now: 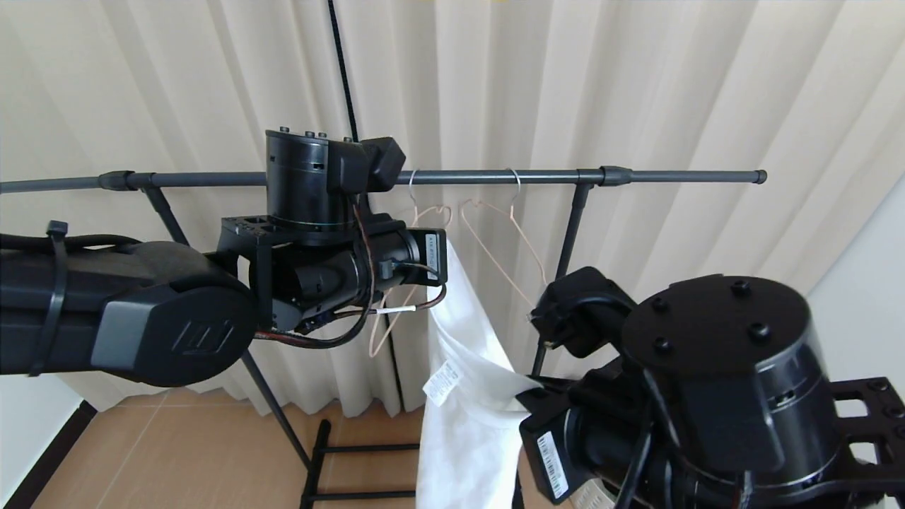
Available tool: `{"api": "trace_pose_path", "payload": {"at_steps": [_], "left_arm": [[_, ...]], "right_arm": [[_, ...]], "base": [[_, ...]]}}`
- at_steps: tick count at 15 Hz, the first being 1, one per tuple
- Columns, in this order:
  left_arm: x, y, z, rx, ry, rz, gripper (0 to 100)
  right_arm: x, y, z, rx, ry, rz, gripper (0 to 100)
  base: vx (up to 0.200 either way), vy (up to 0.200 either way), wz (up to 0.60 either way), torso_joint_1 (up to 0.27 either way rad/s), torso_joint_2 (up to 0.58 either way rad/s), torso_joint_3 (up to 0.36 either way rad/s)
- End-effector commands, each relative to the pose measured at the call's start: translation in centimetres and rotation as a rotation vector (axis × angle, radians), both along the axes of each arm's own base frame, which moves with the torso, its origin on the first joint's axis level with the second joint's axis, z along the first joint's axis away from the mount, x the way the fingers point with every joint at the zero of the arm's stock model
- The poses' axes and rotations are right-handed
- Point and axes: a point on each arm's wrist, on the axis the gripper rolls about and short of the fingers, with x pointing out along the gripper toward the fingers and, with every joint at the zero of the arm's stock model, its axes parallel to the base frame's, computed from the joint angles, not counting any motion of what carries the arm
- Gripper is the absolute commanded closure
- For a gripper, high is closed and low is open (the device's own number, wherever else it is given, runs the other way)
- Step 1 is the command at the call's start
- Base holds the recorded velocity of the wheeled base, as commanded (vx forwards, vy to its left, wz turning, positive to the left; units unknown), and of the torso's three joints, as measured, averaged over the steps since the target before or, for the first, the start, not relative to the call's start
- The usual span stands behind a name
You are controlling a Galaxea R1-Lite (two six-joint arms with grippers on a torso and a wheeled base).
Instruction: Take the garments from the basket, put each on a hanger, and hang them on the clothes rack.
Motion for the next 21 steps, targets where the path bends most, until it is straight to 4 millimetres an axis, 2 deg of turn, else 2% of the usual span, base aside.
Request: {"api": "trace_pose_path", "payload": {"at_steps": [1, 3, 5, 7, 8, 12, 13, 14, 16, 19, 21], "left_arm": [[-1.0, 1.7, 0.2, 0.037, 0.007, 0.015, 100], [-2.2, 2.7, 0.1, 0.093, 0.026, 0.01, 100], [-3.3, 3.6, 0.0, 0.123, 0.051, 0.033, 100], [-3.5, 3.7, 0.0, 0.128, 0.053, 0.039, 100], [-4.9, 4.4, -0.5, 0.171, 0.092, 0.057, 100], [-9.0, 4.0, -2.1, 0.252, 0.174, -0.045, 100], [-9.1, 4.0, -2.3, 0.258, 0.181, -0.052, 100], [-10.2, 3.2, -3.3, 0.266, 0.216, -0.09, 100], [-11.0, 1.8, -3.9, 0.241, 0.259, -0.123, 100], [-11.4, -1.1, -5.2, 0.213, 0.331, -0.156, 100], [-11.2, -2.6, -5.5, 0.183, 0.363, -0.153, 100]], "right_arm": [[1.2, -2.2, 0.7, -0.014, -0.038, -0.072, 100], [3.1, -2.7, 1.0, -0.044, -0.068, -0.125, 100], [6.2, -2.3, 1.6, -0.039, -0.087, -0.195, 100], [6.7, -2.2, 1.7, -0.035, -0.09, -0.204, 100], [8.9, -1.1, 2.7, -0.003, -0.116, -0.236, 100], [11.5, 1.3, 3.1, 0.035, -0.142, -0.244, 100], [11.6, 1.4, 3.1, 0.037, -0.142, -0.245, 100], [12.3, 2.2, 3.0, 0.047, -0.146, -0.245, 100], [13.0, 3.1, 2.2, 0.053, -0.15, -0.241, 100], [13.8, 4.0, 1.3, 0.083, -0.172, -0.242, 100], [13.9, 4.1, 1.5, 0.109, -0.17, -0.25, 100]], "base": [[0.0, 0.0, 0.0, 0.0, 0.0, 0.0], [0.0, 0.0, 0.0, 0.0, 0.0, 0.0], [0.0, 0.0, 0.0, 0.0, 0.0, 0.0], [0.0, 0.0, 0.0, 0.0, 0.0, 0.0], [0.0, 0.0, 0.0, 0.0, 0.0, 0.0], [0.0, 0.0, 0.0, 0.0, 0.0, 0.0], [0.0, 0.0, 0.0, 0.0, 0.0, 0.0], [0.0, 0.0, 0.0, 0.0, 0.0, 0.0], [0.0, 0.0, 0.0, 0.0, 0.0, 0.0], [0.0, 0.0, 0.0, 0.0, 0.0, 0.0], [0.0, 0.0, 0.0, 0.0, 0.0, 0.0]]}}
